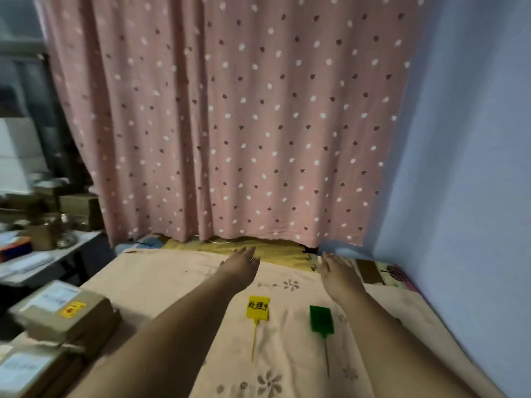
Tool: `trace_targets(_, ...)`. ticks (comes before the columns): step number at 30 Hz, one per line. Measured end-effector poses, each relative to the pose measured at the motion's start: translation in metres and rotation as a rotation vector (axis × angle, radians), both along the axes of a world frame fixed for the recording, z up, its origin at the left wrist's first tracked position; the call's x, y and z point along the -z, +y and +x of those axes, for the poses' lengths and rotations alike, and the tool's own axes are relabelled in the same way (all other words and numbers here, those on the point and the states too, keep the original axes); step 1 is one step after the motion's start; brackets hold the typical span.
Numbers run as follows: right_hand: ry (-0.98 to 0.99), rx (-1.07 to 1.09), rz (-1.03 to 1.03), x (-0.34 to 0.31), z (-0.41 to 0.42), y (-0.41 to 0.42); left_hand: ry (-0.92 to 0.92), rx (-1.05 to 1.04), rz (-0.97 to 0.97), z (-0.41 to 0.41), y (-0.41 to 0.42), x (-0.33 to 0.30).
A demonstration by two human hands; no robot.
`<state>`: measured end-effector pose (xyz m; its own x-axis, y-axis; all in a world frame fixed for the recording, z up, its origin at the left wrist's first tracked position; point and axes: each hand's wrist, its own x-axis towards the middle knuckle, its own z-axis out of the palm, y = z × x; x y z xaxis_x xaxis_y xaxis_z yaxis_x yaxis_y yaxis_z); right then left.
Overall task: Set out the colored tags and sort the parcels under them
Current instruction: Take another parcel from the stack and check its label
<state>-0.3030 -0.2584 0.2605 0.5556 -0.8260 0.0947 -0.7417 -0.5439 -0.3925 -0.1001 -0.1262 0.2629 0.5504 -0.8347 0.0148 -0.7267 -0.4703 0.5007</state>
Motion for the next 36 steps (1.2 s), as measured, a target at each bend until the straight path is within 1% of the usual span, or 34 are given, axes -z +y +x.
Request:
trace_targets(3, 0.027, -0.037, -0.025, -0.015, 0.039, 0.044, -0.006, -0.056, -0.003, 0.035, 0.052, -0.011)
trace_targets(8, 0.059, -0.123, -0.050, -0.025, 0.107, 0.116, -0.086, -0.166, 0.019, 0.080, 0.148, -0.026)
trace_targets(13, 0.177, -0.287, -0.077, -0.030, 0.166, 0.188, -0.099, -0.330, 0.047, 0.122, 0.237, -0.032)
trace_targets(18, 0.184, -0.433, -0.121, -0.034, 0.218, 0.240, -0.088, -0.492, 0.088, 0.149, 0.309, -0.041)
trace_targets(20, 0.218, -0.511, -0.182, -0.034, 0.239, 0.256, -0.066, -0.557, 0.087, 0.158, 0.337, -0.041)
trace_targets(24, 0.190, -0.614, -0.242, -0.022, 0.287, 0.274, -0.042, -0.674, 0.058, 0.170, 0.381, -0.046)
trace_targets(27, 0.212, -0.685, -0.246, -0.019, 0.316, 0.293, -0.038, -0.755, 0.059, 0.179, 0.408, -0.048)
trace_targets(32, 0.346, -0.882, -0.465, -0.015, 0.353, 0.314, -0.051, -0.893, 0.059, 0.193, 0.441, -0.050)
trace_targets(36, 0.364, -0.979, -0.595, -0.009, 0.385, 0.318, -0.047, -0.965, 0.019, 0.205, 0.453, -0.051)
